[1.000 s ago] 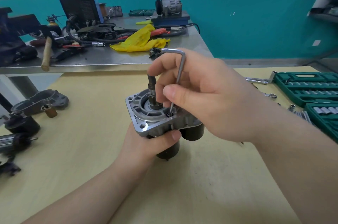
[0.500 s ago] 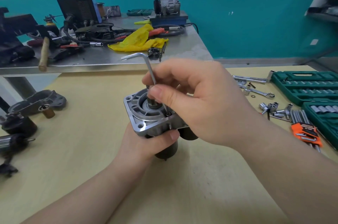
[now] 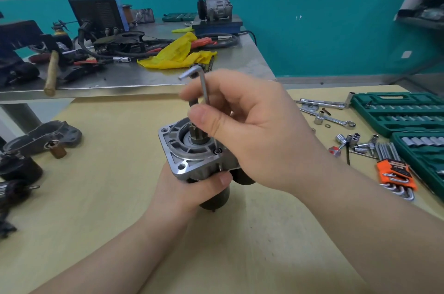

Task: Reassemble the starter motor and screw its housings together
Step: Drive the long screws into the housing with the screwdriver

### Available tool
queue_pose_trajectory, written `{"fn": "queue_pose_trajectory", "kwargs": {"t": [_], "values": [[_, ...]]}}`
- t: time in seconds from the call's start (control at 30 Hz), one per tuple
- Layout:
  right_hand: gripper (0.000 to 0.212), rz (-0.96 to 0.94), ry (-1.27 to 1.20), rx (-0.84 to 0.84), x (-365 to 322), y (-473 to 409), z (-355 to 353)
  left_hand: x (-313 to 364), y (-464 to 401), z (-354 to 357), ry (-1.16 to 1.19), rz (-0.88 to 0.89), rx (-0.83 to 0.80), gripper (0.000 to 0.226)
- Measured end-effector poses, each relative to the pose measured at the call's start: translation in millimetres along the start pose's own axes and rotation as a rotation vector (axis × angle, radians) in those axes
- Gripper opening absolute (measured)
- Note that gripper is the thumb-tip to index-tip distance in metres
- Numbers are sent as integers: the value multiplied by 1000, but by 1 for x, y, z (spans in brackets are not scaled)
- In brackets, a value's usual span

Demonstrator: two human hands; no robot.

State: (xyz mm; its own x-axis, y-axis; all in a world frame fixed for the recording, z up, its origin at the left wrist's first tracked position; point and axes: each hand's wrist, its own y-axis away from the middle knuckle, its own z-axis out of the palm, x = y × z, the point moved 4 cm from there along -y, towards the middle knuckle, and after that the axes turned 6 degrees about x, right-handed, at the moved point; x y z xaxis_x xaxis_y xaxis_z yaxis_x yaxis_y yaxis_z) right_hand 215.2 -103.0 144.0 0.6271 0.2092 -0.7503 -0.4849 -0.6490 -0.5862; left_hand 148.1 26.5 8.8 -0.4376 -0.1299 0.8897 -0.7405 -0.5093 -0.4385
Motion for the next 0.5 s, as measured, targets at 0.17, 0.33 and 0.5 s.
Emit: {"fn": "queue_pose_trajectory", "kwargs": {"t": [0.17, 0.33, 0.5], "values": [[25, 98, -37, -125, -1, -1, -6, -1, 0, -2, -9, 14, -2, 51], [4, 69, 62, -33, 0, -5, -15, 1, 2, -1, -16, -4, 1, 56], [16, 63, 79, 31, 0, -5, -12, 1, 2, 1, -9, -4, -1, 54]]}}
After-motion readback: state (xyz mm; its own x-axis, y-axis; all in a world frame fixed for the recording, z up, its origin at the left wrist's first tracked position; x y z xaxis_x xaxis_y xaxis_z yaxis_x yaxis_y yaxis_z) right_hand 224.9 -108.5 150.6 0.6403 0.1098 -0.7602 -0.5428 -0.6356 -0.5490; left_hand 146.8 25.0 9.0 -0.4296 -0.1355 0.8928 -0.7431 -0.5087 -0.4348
